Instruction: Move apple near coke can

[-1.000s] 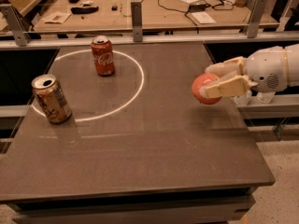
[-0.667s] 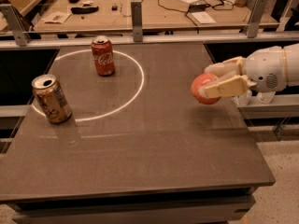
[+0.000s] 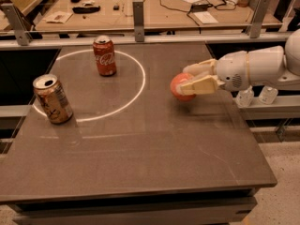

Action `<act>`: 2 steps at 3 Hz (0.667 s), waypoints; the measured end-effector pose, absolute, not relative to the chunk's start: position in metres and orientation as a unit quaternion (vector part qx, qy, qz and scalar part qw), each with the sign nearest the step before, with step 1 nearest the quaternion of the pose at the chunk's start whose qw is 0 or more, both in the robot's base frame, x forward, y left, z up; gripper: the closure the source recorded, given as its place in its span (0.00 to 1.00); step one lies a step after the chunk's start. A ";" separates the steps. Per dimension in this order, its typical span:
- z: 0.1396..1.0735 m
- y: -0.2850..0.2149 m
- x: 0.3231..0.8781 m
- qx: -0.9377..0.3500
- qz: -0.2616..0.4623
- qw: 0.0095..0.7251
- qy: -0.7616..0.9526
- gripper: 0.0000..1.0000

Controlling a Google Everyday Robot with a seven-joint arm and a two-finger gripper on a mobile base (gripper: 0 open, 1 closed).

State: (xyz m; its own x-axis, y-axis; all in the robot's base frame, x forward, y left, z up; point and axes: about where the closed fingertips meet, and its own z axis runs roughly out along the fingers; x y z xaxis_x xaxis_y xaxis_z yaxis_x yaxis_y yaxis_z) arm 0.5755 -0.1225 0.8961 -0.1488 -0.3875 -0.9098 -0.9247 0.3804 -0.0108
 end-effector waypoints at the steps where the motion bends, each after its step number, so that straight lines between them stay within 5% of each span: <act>1: 0.888 -0.096 0.603 -0.465 0.317 0.462 0.685 1.00; 2: 0.894 -0.071 0.628 -0.439 0.352 0.483 0.671 1.00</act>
Offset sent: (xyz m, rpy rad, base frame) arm 0.0848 0.0739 0.0088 0.2852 0.0104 -0.0055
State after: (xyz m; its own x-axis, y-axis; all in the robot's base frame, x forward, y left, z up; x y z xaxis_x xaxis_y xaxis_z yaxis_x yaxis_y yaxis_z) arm 0.6284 -0.0709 0.8939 -0.1474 -0.2488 -0.9573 -0.9295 0.3658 0.0480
